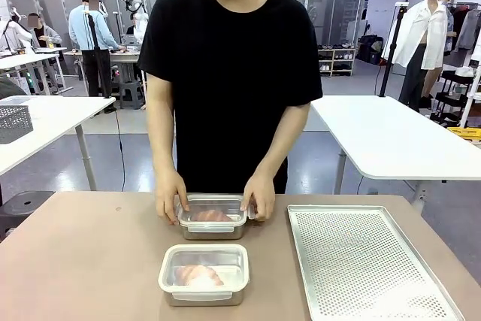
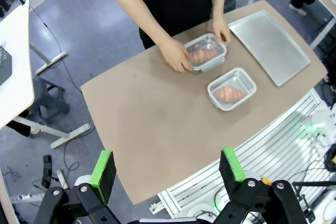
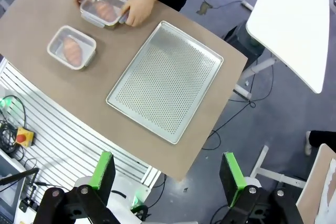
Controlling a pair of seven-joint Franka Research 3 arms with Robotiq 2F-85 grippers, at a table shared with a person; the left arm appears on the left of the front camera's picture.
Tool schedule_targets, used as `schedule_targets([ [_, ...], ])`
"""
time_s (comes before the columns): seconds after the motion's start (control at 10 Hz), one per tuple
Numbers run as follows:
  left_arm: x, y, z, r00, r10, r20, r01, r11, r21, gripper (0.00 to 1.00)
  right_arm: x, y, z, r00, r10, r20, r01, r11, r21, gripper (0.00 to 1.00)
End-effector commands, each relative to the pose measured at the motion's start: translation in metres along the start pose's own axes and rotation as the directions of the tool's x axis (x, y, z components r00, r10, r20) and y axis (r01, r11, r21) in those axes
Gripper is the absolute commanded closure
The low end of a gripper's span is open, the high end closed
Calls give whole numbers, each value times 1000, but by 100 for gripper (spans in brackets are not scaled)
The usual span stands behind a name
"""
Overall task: Place the bread into the airtight container.
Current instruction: Pick up a Butter Roll and place it into an empty Airtight Container.
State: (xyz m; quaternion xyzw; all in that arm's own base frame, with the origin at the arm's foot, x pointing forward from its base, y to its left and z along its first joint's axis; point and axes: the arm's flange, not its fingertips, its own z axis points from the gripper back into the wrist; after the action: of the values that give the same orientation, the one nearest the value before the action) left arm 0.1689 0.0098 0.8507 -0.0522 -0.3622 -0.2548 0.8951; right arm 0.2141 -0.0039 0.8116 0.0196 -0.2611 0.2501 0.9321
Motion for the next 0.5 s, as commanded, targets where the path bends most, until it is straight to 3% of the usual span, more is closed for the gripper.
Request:
schedule_targets([
  [0.0,1,0,1,1000,0,1,0,1000,1,0,-2,-1,-1,1000,0,-5,0,1000,2,0],
  [0.4,1,0,1,1000,0,1,0,1000,1,0,-2,-1,-1,1000,0,-5,0,1000,2,0],
])
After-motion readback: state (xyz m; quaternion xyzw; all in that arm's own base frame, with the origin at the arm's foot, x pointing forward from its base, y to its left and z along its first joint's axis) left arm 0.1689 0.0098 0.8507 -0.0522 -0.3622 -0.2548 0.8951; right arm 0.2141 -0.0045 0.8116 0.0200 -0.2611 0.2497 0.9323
